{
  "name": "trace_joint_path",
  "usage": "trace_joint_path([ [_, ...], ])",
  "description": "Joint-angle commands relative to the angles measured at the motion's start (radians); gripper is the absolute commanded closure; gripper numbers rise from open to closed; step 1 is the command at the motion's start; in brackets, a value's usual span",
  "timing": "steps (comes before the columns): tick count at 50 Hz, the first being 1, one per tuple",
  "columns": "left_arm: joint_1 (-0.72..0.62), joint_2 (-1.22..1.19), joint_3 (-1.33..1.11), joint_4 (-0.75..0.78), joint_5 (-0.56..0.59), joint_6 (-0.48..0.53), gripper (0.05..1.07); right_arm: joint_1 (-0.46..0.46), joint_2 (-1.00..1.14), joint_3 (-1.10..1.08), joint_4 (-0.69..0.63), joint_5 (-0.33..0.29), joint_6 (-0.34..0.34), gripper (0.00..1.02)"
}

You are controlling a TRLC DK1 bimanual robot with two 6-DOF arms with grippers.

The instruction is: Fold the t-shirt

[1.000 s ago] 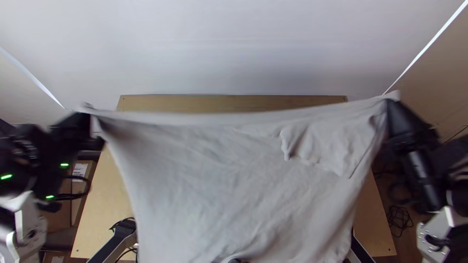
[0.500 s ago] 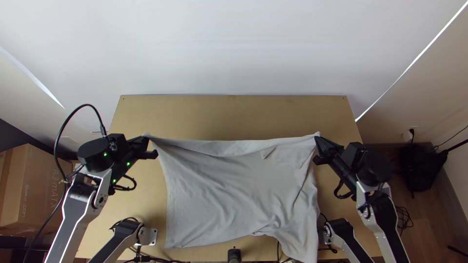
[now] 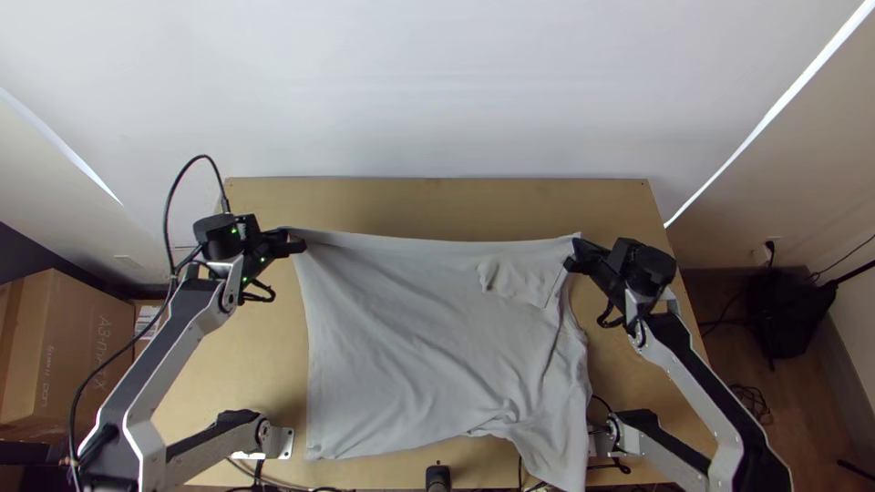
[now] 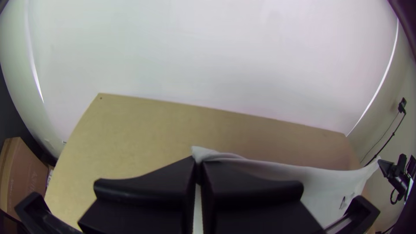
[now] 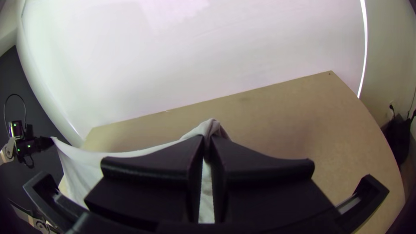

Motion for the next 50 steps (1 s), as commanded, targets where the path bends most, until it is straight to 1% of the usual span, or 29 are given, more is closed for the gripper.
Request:
trace_joint_path([
  [1, 0.023, 0.096, 0.080, 0.043, -0.002, 0.017, 1.05, -0.024, 0.128, 0.064, 0.053, 0.009, -0.035, 1.00],
  [6, 0.039, 0.191, 0.127, 0.065, -0.002, 0.023, 1.05, -0.033, 0.240, 0.130, 0.088, 0.007, -0.049, 1.00],
  [12, 0.049, 0.289, 0.186, 0.088, -0.002, 0.031, 1.05, -0.049, 0.358, 0.219, 0.100, 0.007, -0.064, 1.00],
  [15, 0.054, 0.332, 0.218, 0.089, 0.024, 0.031, 1.05, -0.055, 0.407, 0.259, 0.102, 0.007, -0.070, 1.00],
  [19, 0.058, 0.391, 0.264, 0.091, 0.025, 0.030, 1.05, -0.059, 0.468, 0.310, 0.104, 0.007, -0.075, 1.00],
  [33, 0.078, 0.567, 0.442, 0.085, 0.025, 0.020, 1.05, -0.073, 0.638, 0.469, 0.113, 0.007, -0.083, 1.00],
  [50, 0.071, 0.734, 0.586, 0.069, 0.025, 0.014, 1.05, -0.075, 0.803, 0.630, 0.091, 0.006, -0.077, 1.00],
])
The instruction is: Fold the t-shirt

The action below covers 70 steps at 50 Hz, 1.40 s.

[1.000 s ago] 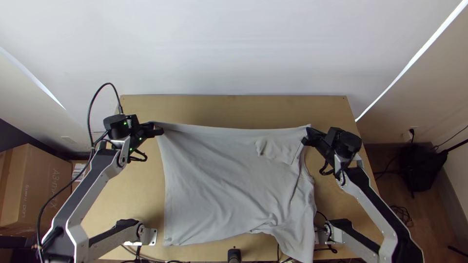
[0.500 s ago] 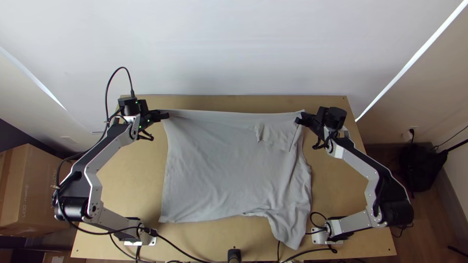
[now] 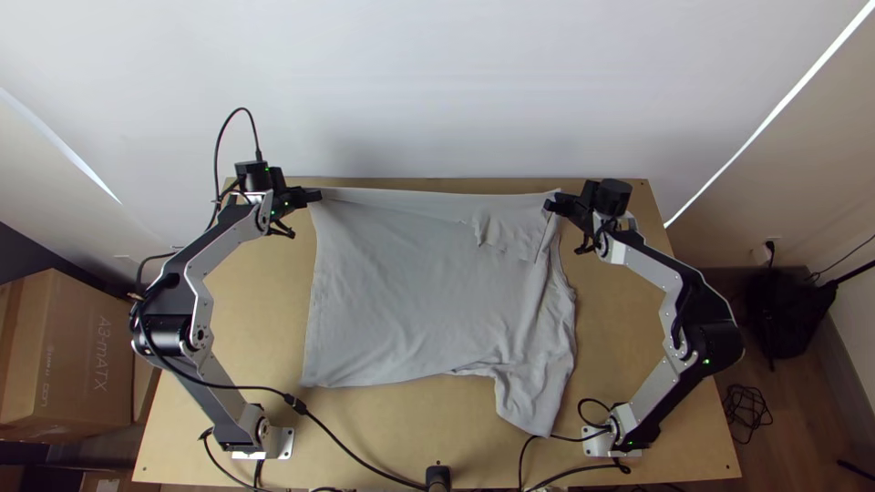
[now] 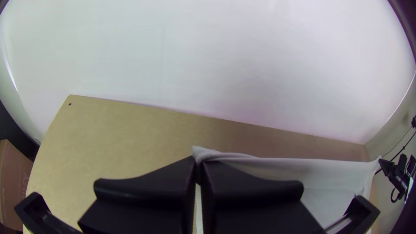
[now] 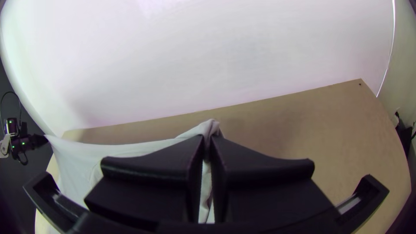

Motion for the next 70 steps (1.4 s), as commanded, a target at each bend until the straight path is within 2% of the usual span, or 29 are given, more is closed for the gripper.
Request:
trace_joint_path([
  [1, 0.015, 0.052, 0.067, 0.002, -0.008, -0.004, 1.05, -0.026, 0.056, 0.076, -0.006, 0.017, -0.012, 1.00],
  [14, 0.009, 0.137, 0.170, -0.052, -0.008, -0.027, 1.05, -0.021, 0.157, 0.231, -0.127, 0.017, 0.017, 1.00],
  [29, 0.010, 0.207, 0.332, -0.260, 0.029, -0.085, 1.05, -0.026, 0.246, 0.423, -0.328, 0.017, 0.093, 1.00],
  [41, 0.010, 0.181, 0.337, -0.372, 0.067, -0.136, 1.05, -0.023, 0.261, 0.518, -0.509, 0.019, 0.146, 1.00],
  [54, 0.003, 0.086, 0.191, -0.360, 0.091, -0.138, 1.05, -0.023, 0.226, 0.503, -0.597, 0.019, 0.143, 1.00],
  [70, 0.001, -0.026, -0.008, -0.294, 0.105, -0.138, 1.05, -0.027, 0.155, 0.389, -0.610, 0.017, 0.145, 1.00],
])
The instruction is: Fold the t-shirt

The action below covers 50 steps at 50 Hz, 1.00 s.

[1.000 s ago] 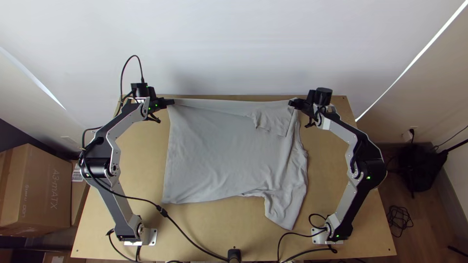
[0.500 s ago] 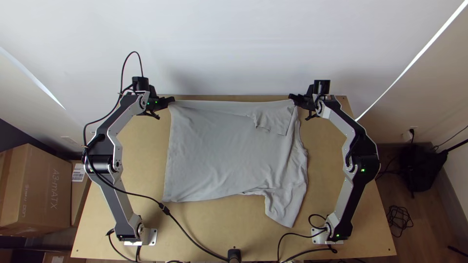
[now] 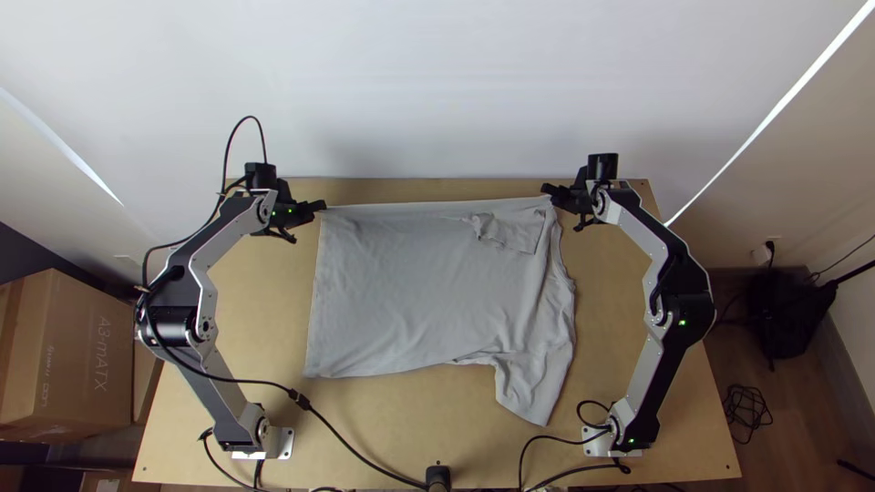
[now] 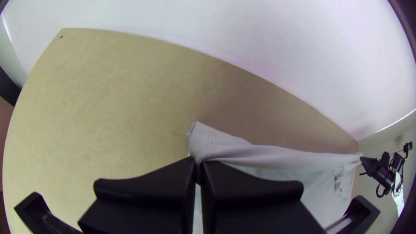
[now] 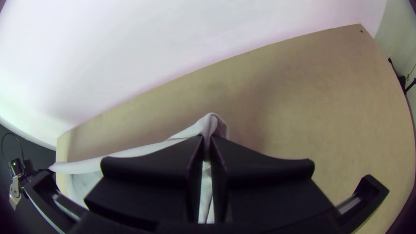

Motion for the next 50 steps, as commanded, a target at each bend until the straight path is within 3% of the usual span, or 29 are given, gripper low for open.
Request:
trace_joint_path([
  [1, 0.002, -0.067, -0.080, 0.026, 0.011, -0.019, 1.05, -0.021, -0.063, -0.059, -0.008, 0.016, 0.023, 1.00],
  [28, -0.010, -0.188, -0.280, 0.100, 0.020, -0.022, 1.05, -0.002, -0.263, -0.343, -0.005, 0.016, 0.025, 1.00],
  [47, -0.023, -0.271, -0.436, 0.178, 0.015, -0.028, 1.05, -0.010, -0.284, -0.474, 0.090, 0.018, 0.045, 1.00],
  [50, -0.029, -0.281, -0.461, 0.184, 0.011, -0.027, 1.05, -0.013, -0.286, -0.479, 0.093, 0.018, 0.053, 0.92],
])
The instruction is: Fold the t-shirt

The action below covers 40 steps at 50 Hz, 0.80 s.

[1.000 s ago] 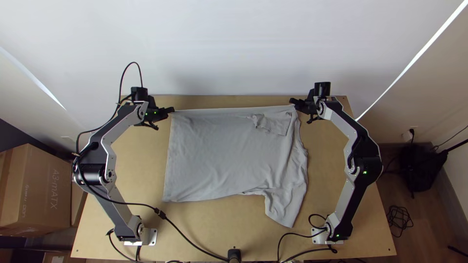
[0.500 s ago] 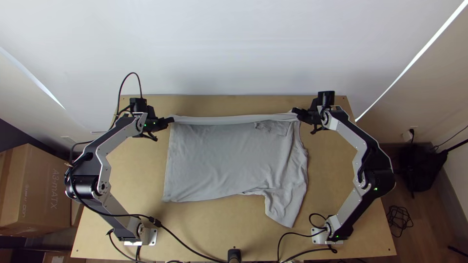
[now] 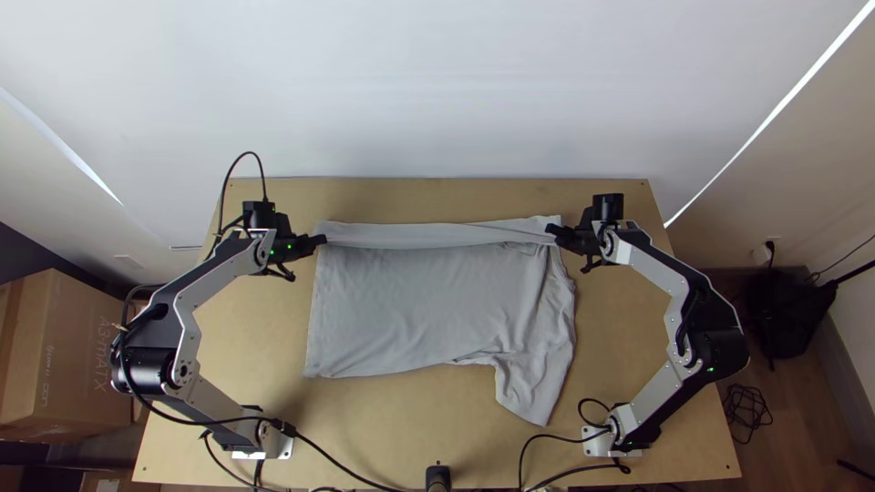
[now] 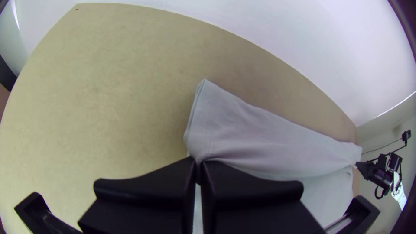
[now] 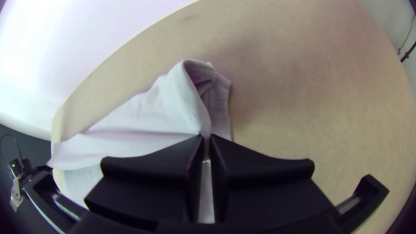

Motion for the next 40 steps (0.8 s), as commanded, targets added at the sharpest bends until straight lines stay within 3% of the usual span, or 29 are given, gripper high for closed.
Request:
trace_joint_path([
  [1, -0.008, -0.041, -0.061, 0.017, -0.002, -0.019, 1.05, -0.015, -0.023, -0.032, 0.016, 0.015, 0.035, 0.87],
  [5, -0.008, -0.053, -0.078, 0.017, -0.002, -0.010, 1.02, -0.019, -0.034, -0.038, 0.016, 0.015, 0.040, 0.74],
  [14, -0.008, -0.090, -0.101, 0.011, -0.003, 0.042, 0.50, -0.042, -0.088, -0.056, 0.011, 0.015, 0.043, 0.58],
  [24, 0.009, -0.113, -0.118, -0.043, 0.002, 0.056, 0.15, -0.052, -0.241, -0.125, -0.019, 0.015, 0.041, 0.40],
  [40, 0.037, -0.311, -0.144, -0.098, 0.009, 0.070, 0.12, -0.053, -0.588, -0.211, -0.235, 0.013, 0.021, 0.37],
])
